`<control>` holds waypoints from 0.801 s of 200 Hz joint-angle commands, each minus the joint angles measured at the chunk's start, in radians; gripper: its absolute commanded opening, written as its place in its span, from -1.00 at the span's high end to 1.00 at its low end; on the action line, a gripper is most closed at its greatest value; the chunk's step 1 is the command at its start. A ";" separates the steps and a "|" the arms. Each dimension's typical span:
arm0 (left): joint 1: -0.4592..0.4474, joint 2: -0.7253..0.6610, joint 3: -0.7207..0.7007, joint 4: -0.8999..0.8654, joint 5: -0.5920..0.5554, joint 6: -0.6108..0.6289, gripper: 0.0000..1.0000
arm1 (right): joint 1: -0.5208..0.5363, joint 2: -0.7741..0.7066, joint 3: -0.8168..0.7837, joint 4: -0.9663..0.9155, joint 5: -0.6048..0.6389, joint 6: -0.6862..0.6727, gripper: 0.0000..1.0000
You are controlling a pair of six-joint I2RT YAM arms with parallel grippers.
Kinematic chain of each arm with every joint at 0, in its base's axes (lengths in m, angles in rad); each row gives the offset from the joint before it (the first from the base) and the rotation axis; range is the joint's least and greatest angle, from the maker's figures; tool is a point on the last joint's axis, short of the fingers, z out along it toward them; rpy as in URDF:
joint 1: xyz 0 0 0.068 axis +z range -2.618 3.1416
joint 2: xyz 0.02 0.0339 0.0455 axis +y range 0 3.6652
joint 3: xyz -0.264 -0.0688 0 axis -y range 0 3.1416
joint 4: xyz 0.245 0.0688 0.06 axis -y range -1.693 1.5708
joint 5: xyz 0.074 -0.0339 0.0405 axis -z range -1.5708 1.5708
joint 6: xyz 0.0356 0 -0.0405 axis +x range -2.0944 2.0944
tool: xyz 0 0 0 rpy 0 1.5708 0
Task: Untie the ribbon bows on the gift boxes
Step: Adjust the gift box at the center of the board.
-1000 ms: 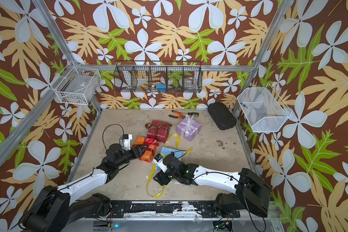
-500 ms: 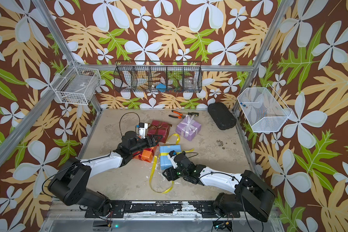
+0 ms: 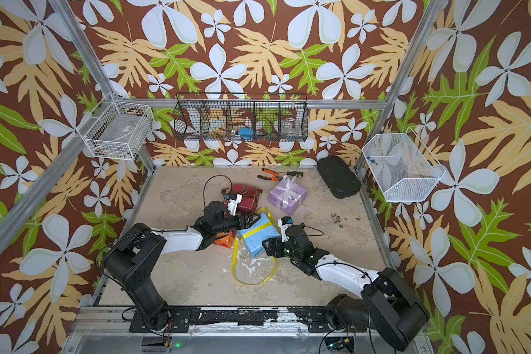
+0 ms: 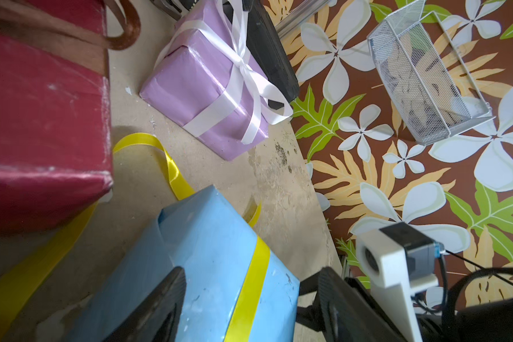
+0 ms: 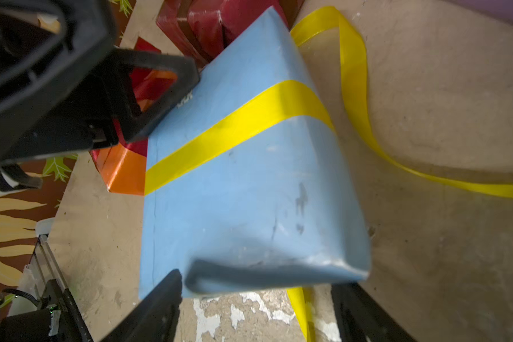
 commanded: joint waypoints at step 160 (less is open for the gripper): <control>-0.004 -0.056 0.106 -0.294 -0.278 0.179 -0.57 | -0.111 0.010 0.102 -0.058 0.028 -0.022 -0.57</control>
